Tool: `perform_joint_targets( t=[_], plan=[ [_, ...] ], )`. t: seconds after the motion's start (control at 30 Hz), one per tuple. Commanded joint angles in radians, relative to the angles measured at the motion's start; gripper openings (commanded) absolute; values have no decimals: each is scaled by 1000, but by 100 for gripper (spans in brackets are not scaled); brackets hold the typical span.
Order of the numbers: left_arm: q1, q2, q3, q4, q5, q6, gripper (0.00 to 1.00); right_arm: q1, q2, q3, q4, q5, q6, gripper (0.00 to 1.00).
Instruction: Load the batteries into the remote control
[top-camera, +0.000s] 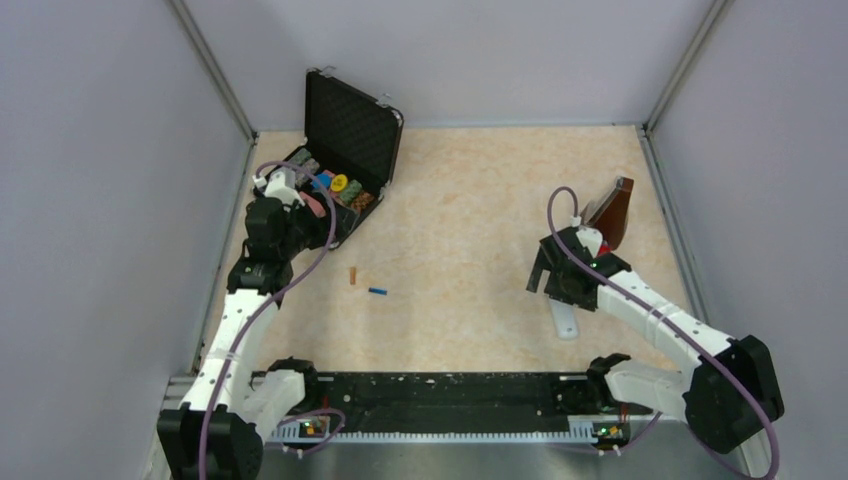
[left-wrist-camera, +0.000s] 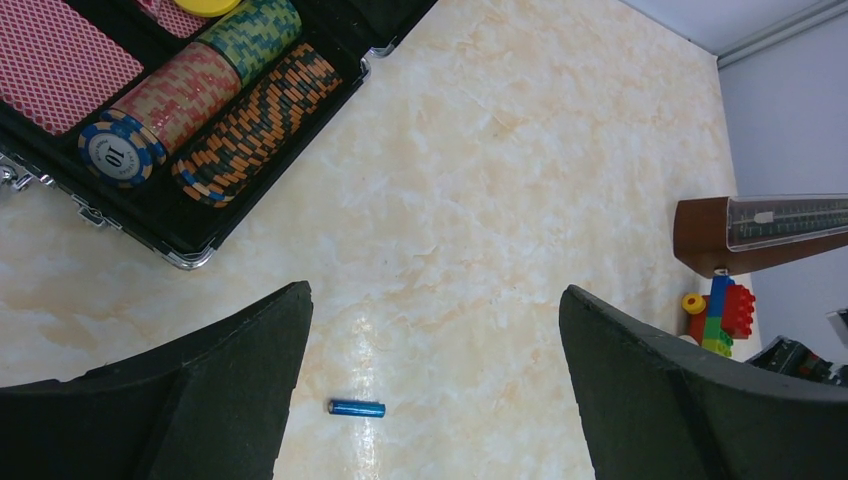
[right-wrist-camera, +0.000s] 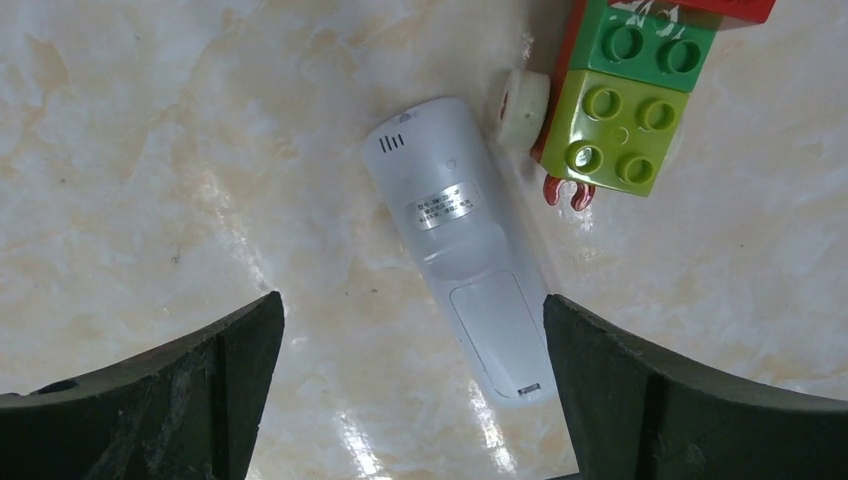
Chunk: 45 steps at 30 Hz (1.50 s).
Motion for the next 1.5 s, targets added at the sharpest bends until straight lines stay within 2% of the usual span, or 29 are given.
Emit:
perform_joint_targets(
  t=[0.0,0.1,0.3,0.4,0.5,0.63,0.77,0.83,0.93,1.13,1.33,1.47],
  plan=[
    [2,-4,23,56,3,4,97,-54,31,-80,97,-44,59,99],
    [2,-6,24,57,-9,9,97,-116,38,-130,158,-112,42,99],
    [2,-2,29,57,-28,20,97,-126,74,-134,177,-83,16,97],
    [3,3,29,61,-35,16,97,-127,134,-136,184,-100,17,93],
    [3,8,29,69,-36,10,97,-127,182,-147,207,-136,23,83],
    [3,9,31,78,-22,4,97,-126,206,-154,249,-179,9,56],
    [0,26,28,132,216,23,96,-124,218,-138,273,-223,-25,36],
    [-7,43,27,138,309,29,95,-115,211,-129,306,-265,-46,31],
    [-28,57,13,133,363,37,95,-81,183,-92,349,-333,-75,28],
    [-79,49,-27,166,379,-22,95,-8,142,16,465,-501,-116,26],
    [-144,85,-3,216,439,-196,95,27,101,56,688,-781,-170,26],
    [-213,160,66,199,462,-307,95,55,132,143,753,-944,-192,24]
  ],
)
